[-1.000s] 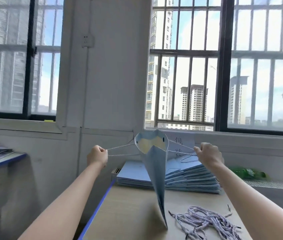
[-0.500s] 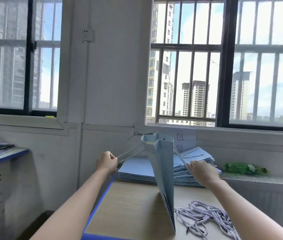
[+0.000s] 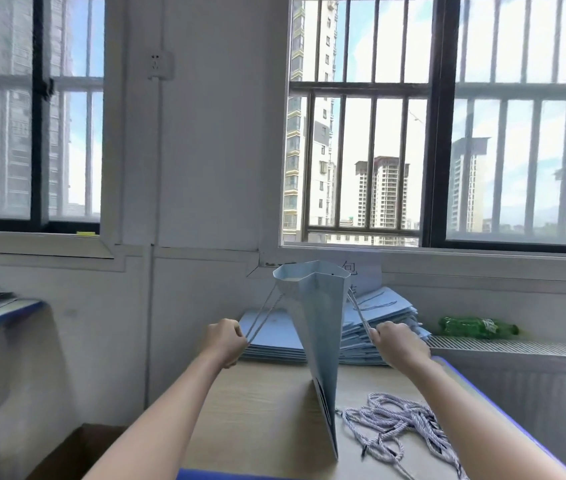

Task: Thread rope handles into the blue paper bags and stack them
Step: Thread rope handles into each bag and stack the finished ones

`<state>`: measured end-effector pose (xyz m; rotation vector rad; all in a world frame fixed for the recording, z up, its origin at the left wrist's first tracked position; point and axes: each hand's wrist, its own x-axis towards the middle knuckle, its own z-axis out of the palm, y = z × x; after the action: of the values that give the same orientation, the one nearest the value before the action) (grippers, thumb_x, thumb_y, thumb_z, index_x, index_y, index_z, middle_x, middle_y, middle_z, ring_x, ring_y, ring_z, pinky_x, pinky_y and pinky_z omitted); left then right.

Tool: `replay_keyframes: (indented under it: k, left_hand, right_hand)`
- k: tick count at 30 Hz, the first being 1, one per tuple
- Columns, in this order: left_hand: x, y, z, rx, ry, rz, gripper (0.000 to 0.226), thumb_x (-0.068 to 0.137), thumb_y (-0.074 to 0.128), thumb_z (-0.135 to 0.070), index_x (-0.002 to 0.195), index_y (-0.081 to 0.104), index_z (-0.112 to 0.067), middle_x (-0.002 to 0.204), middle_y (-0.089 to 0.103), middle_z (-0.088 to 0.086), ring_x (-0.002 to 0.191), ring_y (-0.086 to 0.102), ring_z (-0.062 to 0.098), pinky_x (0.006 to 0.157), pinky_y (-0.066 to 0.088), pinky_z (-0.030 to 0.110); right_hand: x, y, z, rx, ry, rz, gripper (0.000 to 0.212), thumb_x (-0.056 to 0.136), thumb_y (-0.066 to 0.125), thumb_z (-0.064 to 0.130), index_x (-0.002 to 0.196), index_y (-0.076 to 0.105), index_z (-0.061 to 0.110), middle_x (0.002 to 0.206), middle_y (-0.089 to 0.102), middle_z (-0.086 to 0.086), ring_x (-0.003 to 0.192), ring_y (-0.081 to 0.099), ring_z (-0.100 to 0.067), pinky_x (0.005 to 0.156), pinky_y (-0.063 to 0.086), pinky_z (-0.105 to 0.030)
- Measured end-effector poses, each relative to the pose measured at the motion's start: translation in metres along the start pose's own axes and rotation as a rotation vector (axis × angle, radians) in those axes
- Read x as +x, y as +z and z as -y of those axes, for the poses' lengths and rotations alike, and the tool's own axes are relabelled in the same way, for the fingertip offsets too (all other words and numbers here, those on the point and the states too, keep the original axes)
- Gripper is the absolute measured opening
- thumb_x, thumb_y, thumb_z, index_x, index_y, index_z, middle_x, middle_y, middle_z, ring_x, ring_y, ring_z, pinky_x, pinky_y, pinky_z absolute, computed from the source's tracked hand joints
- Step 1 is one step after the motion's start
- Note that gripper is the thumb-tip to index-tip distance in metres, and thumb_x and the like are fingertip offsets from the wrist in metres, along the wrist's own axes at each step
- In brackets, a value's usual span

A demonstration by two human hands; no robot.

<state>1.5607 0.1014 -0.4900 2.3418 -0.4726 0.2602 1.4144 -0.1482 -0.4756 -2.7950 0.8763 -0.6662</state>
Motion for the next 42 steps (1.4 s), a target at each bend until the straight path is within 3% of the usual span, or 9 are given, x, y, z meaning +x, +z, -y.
replay_keyframes:
  k: [8,11,16,20,25,30,34,38,42]
  left_hand:
    - [0.0,0.001,-0.023,0.089,0.103,0.041,0.014,0.088,0.057,-0.026,0.08,0.063,-0.017,0.087,0.067,0.007,0.088,0.067,0.026,0.075,0.051,0.029]
    - [-0.004,-0.006,-0.046,-0.339,0.206,-0.052,0.012,0.094,0.056,-0.023,0.086,0.055,-0.015,0.085,0.062,0.003,0.084,0.061,0.022,0.074,0.046,0.031]
    - [-0.03,-0.013,-0.081,-0.805,0.364,0.131,0.018,0.099,0.048,-0.011,0.087,0.06,-0.018,0.077,0.065,-0.001,0.071,0.063,0.012,0.066,0.051,0.021]
    - [-0.035,-0.01,-0.09,-0.785,0.44,0.196,0.021,0.099,0.047,-0.008,0.097,0.062,-0.022,0.085,0.067,-0.005,0.076,0.064,0.005,0.063,0.049,0.012]
    - [-0.025,-0.017,-0.086,-0.611,0.478,0.009,0.02,0.094,0.054,-0.006,0.092,0.065,-0.023,0.083,0.064,-0.006,0.07,0.059,0.006,0.064,0.043,0.009]
    - [-0.02,-0.006,-0.058,-0.313,0.464,-0.241,0.012,0.088,0.057,-0.007,0.089,0.068,-0.011,0.089,0.062,0.004,0.079,0.055,0.015,0.071,0.041,0.017]
    - [-0.021,0.037,-0.014,-0.071,0.424,-0.009,0.014,0.089,0.055,-0.01,0.093,0.069,-0.01,0.096,0.061,0.006,0.086,0.055,0.018,0.077,0.04,0.023]
    - [-0.02,0.074,0.025,0.21,0.411,0.322,0.024,0.091,0.051,-0.015,0.108,0.068,-0.015,0.109,0.057,0.008,0.106,0.052,0.02,0.08,0.034,0.021]
    - [0.003,0.078,0.028,0.134,0.392,0.309,0.022,0.09,0.053,-0.012,0.103,0.07,-0.012,0.106,0.061,0.009,0.104,0.055,0.022,0.084,0.039,0.025]
  right_hand:
    - [0.012,-0.005,0.01,0.197,-0.059,0.006,0.035,0.098,0.038,0.031,0.074,0.052,0.009,0.079,0.061,-0.01,0.071,0.059,-0.025,0.061,0.04,-0.03]
    - [0.009,-0.032,0.026,0.506,-0.195,-0.005,0.034,0.099,0.039,0.031,0.095,0.058,0.003,0.088,0.063,-0.011,0.076,0.062,-0.023,0.067,0.051,-0.037]
    - [-0.028,-0.065,0.055,0.852,-0.449,0.43,0.054,0.093,0.035,0.055,0.121,0.057,0.014,0.114,0.062,-0.006,0.102,0.062,-0.018,0.073,0.055,-0.025]
    - [-0.041,-0.067,0.072,0.698,-0.515,0.289,0.027,0.092,0.051,0.043,0.082,0.055,0.018,0.083,0.058,0.002,0.077,0.059,-0.009,0.07,0.058,-0.028]
    - [-0.014,-0.063,0.069,0.86,-0.367,-0.026,0.042,0.095,0.05,0.026,0.088,0.058,-0.015,0.074,0.056,-0.012,0.068,0.052,-0.02,0.059,0.044,-0.029]
    - [0.012,-0.026,0.051,1.022,-0.185,0.057,0.026,0.096,0.048,0.021,0.091,0.052,-0.005,0.083,0.05,-0.013,0.076,0.046,-0.022,0.068,0.036,-0.035]
    - [0.016,0.049,0.033,0.867,-0.049,0.226,0.017,0.095,0.05,0.014,0.08,0.049,0.007,0.082,0.054,-0.015,0.072,0.052,-0.022,0.062,0.045,-0.033]
    - [0.015,0.106,0.021,0.118,-0.066,0.313,0.021,0.092,0.054,0.024,0.102,0.052,0.006,0.104,0.053,-0.012,0.095,0.052,-0.024,0.069,0.039,-0.028]
    - [0.031,0.117,0.035,-0.008,-0.203,0.259,0.029,0.094,0.044,0.014,0.122,0.05,0.006,0.123,0.046,-0.014,0.114,0.045,-0.029,0.09,0.038,-0.032]
